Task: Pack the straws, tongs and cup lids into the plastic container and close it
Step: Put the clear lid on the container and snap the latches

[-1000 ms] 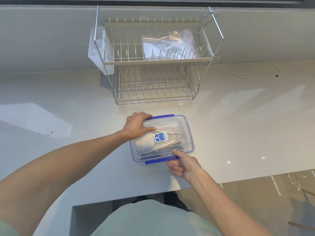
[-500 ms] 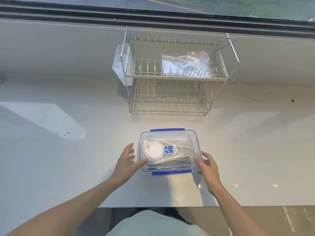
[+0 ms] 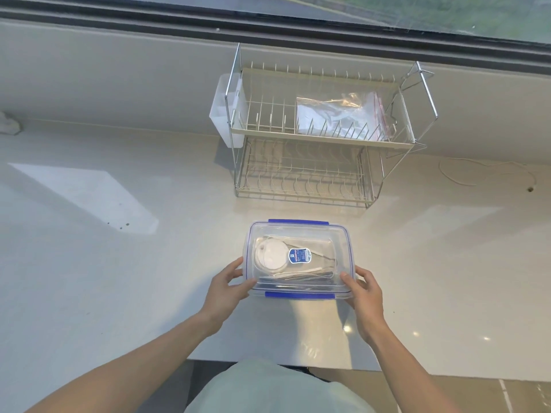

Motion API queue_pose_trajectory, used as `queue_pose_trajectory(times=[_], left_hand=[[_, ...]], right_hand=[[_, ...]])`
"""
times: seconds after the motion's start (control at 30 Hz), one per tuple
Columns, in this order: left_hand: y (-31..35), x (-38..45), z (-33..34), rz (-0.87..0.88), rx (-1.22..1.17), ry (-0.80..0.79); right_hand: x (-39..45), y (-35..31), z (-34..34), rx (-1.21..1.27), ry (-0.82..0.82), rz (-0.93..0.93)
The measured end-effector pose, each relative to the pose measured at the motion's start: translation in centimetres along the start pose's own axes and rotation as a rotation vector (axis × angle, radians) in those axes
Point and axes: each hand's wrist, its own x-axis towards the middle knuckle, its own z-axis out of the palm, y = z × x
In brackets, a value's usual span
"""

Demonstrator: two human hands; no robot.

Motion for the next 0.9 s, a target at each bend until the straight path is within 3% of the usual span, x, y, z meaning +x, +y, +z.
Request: queue_pose_trajectory(times=[0.43,0.9], left_hand=[[9.8,9.2,0.6,0.176,-0.076,0.077],[15.5,19.1,2.7,0.174,-0.058,0.076]], right_hand=[[6.4,-10.2,4.3,0.125,0.014,-0.174],[15.8,-16.8,6.6,0.082,0.049,-0.174]])
